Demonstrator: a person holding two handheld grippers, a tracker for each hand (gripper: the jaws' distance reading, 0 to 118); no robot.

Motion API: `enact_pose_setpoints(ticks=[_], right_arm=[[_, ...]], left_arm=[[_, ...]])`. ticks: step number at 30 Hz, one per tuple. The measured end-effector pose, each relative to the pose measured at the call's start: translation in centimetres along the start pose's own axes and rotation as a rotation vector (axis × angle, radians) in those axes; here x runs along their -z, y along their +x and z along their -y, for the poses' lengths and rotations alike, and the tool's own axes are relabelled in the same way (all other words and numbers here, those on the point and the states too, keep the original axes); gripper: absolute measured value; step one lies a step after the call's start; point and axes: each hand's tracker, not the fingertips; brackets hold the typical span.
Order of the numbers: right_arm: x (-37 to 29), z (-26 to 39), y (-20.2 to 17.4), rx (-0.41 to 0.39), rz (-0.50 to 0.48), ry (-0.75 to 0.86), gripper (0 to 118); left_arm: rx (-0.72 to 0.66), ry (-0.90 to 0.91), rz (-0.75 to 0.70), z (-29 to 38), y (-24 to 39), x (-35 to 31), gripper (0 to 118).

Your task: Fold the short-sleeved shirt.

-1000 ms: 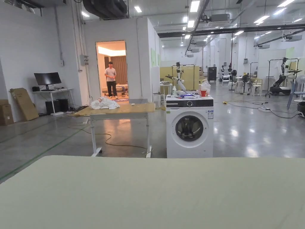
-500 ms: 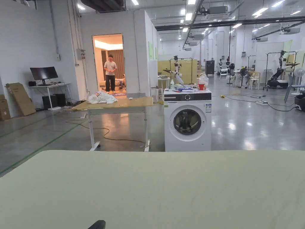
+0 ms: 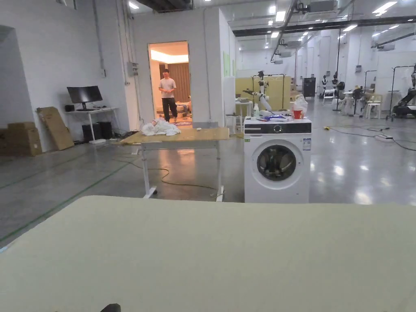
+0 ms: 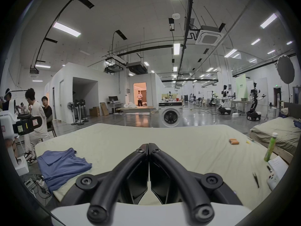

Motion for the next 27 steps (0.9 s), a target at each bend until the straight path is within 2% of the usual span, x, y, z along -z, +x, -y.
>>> enact_pose_setpoints(ticks=[5,9,10,11,12,14,15,19,21,25,27], right_arm=[[2.5,0.7,-3.1,-0.011,-0.124,-0.027,0],[3.5,1.3,-5.2,0.04,-0.216,-0.044,0],[3.7,1.5,-5.6,0.045,-0.229,-0.053,0],[3.9,1.6,-5.9,0.045,-0.241,-0.062,0],[4.0,1.8,-6.3,0.038,-0.255,-0.07,0],[4.0,2.1,-6.9,0.014,-0.271,-0.082,0],[3.9,2.3,-7.1,0.003,-0.282,-0.087,0],[3.5,3.0,-6.8,-0.01,-0.3,-0.111,0],[3.3,3.5,-6.3,-0.009,-0.291,-0.131,0],[3.2,4.5,-5.2,0.008,-0.257,-0.181,0],[3.1,4.9,-4.6,0.004,-0.227,-0.214,0]], left_arm=[[-0.007,-0.023,-0.081,0.5,-1.9,-2.5,0],[0.01,-0.072,-0.158,1.2,-3.5,-3.8,0],[0.006,-0.082,-0.167,1.5,-3.9,-3.9,3],[0.002,-0.1,-0.2,1.9,-4.4,-3.9,12],[-0.004,-0.118,-0.218,2.3,-4.9,-3.8,22],[-0.015,-0.168,-0.203,3.3,-6.4,-3.0,51],[-0.017,-0.189,-0.181,3.9,-7.2,-2.3,59],[-0.041,-0.364,-0.073,7.1,-10.7,3.0,79],[-0.085,-0.468,-0.018,9.5,-12.7,6.8,81],[-0.209,-0.64,-0.002,14.6,-15.8,13.8,79],[-0.219,-0.662,0.0,16.9,-16.8,16.6,79]])
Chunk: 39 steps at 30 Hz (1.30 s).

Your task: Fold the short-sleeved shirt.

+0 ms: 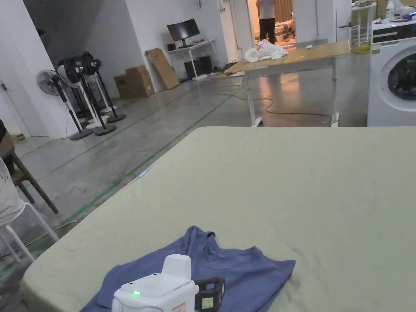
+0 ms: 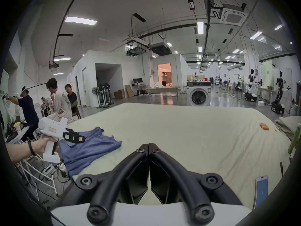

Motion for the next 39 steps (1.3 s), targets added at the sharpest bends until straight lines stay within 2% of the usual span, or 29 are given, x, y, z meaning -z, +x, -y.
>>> enact_pose_setpoints(ticks=[4,7,11,12,14,18,20,24,26,29,33,35,39], right_arm=[[-0.2,0.7,1.2,0.027,0.032,-0.041,0],[-0.3,1.4,2.0,0.066,0.051,-0.063,0],[-0.2,2.6,2.5,0.087,0.065,-0.1,0],[-0.2,3.0,2.5,0.093,0.067,-0.112,0],[0.0,3.6,2.6,0.117,0.066,-0.141,0],[-0.3,4.4,2.5,0.137,0.057,-0.16,0],[-0.8,4.7,2.4,0.126,0.061,-0.16,0],[-2.0,4.6,3.0,0.119,0.053,-0.152,0],[-2.9,4.6,3.4,0.125,0.061,-0.133,0],[-4.4,5.1,4.2,0.153,0.08,-0.1,0],[-5.7,5.9,5.2,0.223,0.114,-0.098,0],[-6.5,6.1,5.6,0.235,0.141,-0.088,0],[-8.5,5.8,6.4,0.253,0.185,-0.043,0]], left_arm=[[-0.005,-0.134,-0.05,-0.7,-1.7,5.6,76],[-0.062,-0.193,-0.004,-0.3,-2.9,7.9,73],[-0.01,-0.181,0.002,-0.3,-2.9,7.6,65],[-0.006,-0.182,-0.003,-0.5,-2.8,7.5,52],[-0.009,-0.199,-0.006,-0.8,-2.3,7.7,11],[0.036,-0.23,-0.045,-0.7,-1.4,8.6,2],[0.028,-0.241,-0.062,-1.3,-1.3,8.5,0],[-0.182,-0.164,-0.04,-3.8,-2.7,6.0,0],[-0.214,-0.11,0.001,-6.1,-3.2,3.9,0],[-0.119,-0.05,-0.052,-10.2,-2.6,0.5,0],[-0.117,0.104,0.015,-16.2,-0.9,-3.6,0],[-0.072,0.17,0.02,-19.2,1.5,-4.6,0],[0.05,0.202,0.151,-22.9,9.3,-3.4,0]])
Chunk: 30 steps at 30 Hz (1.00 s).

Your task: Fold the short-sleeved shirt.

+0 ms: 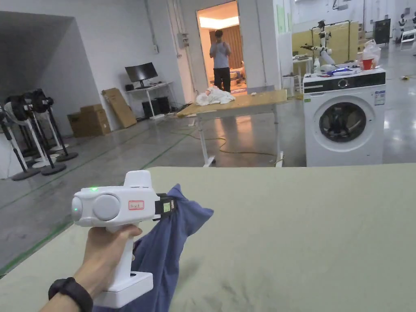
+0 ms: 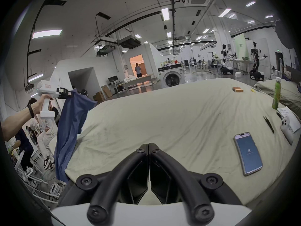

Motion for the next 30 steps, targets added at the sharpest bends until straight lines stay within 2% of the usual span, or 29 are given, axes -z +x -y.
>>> enact_pose_setpoints(ticks=[4,7,8,11,16,19,20,21,22,23,24,25,27,30], right_arm=[[-1.9,-0.4,1.2,0.003,0.06,0.039,0],[-3.8,0.0,2.3,-0.013,0.108,0.055,0],[-4.4,0.1,2.7,-0.009,0.118,0.057,0],[-5.8,0.5,3.7,0.015,0.162,0.058,0],[-7.8,1.0,4.4,0.042,0.215,0.08,0],[-8.3,0.9,4.2,0.045,0.226,0.086,0],[-8.3,0.9,4.2,0.041,0.228,0.087,0],[-8.2,0.8,4.0,0.038,0.227,0.085,0],[-7.9,0.7,3.9,0.035,0.225,0.084,0],[-7.7,0.6,3.7,0.031,0.218,0.083,0],[-7.4,0.5,3.6,0.027,0.21,0.084,0],[-7.1,0.0,3.2,0.021,0.199,0.084,0],[-6.6,-0.7,2.5,-0.01,0.17,0.094,0],[-5.6,-2.4,1.4,-0.061,0.116,0.127,0]], left_arm=[[0.091,-0.079,0.156,1.6,10.6,5.1,0],[0.18,-0.181,0.337,6.3,18.9,8.4,0],[0.186,-0.2,0.407,8.4,21.4,9.0,0],[0.094,-0.277,0.618,14.3,27.7,10.3,0],[0.242,-0.389,0.842,22.7,39.2,9.5,0],[0.218,-0.449,0.968,26.0,41.9,7.9,0],[0.224,-0.469,0.968,26.8,42.5,7.3,0],[0.268,-0.473,0.961,27.3,43.1,6.7,3],[0.315,-0.45,0.959,27.7,43.3,6.1,16],[0.353,-0.419,0.972,27.9,42.7,5.3,41],[0.374,-0.398,1.007,27.7,41.9,4.7,59],[0.379,-0.383,1.019,27.2,41.1,4.0,69],[0.4,-0.295,0.954,25.2,38.1,1.3,71],[0.44,-0.067,0.802,21.2,32.6,-4.0,71]])
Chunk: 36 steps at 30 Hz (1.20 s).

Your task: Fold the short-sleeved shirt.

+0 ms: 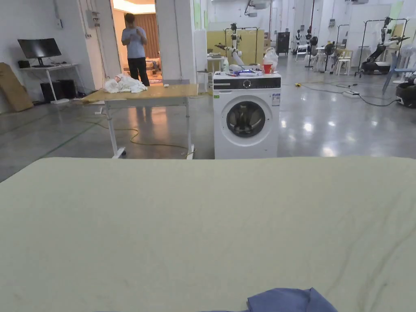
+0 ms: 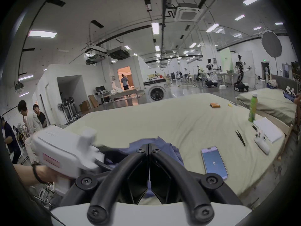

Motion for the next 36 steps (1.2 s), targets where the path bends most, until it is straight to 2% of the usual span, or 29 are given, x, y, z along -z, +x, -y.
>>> enact_pose_setpoints(ticks=[8,11,13,16,17,19,20,22,29,32,34,36], right_arm=[[2.3,-4.3,-3.2,-0.086,-0.095,0.097,0],[2.7,-5.0,-4.0,-0.095,-0.11,0.115,0],[2.8,-5.1,-4.3,-0.102,-0.109,0.129,0],[3.0,-5.2,-4.5,-0.093,-0.105,0.125,0],[3.0,-5.1,-4.6,-0.09,-0.098,0.123,0],[2.9,-5.0,-4.8,-0.094,-0.032,0.116,0],[2.9,-5.0,-4.8,-0.096,-0.034,0.117,0],[2.7,-4.8,-4.5,-0.087,-0.037,0.119,0],[2.3,-4.6,-3.9,-0.054,-0.034,0.129,0],[2.1,-4.5,-4.2,-0.088,-0.021,0.12,0],[1.9,-4.3,-4.7,-0.145,0.004,0.105,0],[1.8,-3.9,-5.2,-0.153,-0.008,0.098,0]], left_arm=[[-0.033,0.414,-0.58,-2.2,-0.2,-21.0,71],[-0.026,0.507,-0.789,0.1,1.8,-24.9,70],[-0.074,0.489,-0.869,1.4,2.6,-26.1,65],[-0.129,0.497,-0.91,2.8,3.6,-28.1,24],[-0.135,0.503,-0.939,3.0,3.9,-28.3,16],[-0.107,0.497,-0.976,3.5,4.8,-28.8,8],[-0.094,0.487,-0.985,3.6,5.1,-28.9,0],[-0.079,0.464,-1.028,3.6,5.7,-28.7,0],[-0.138,0.451,-1.007,3.6,4.6,-29.0,0],[-0.182,0.414,-0.97,3.6,2.7,-28.5,0],[-0.262,0.365,-0.887,4.4,0.1,-28.2,0],[-0.35,0.338,-0.838,5.8,-3.1,-26.9,0]])
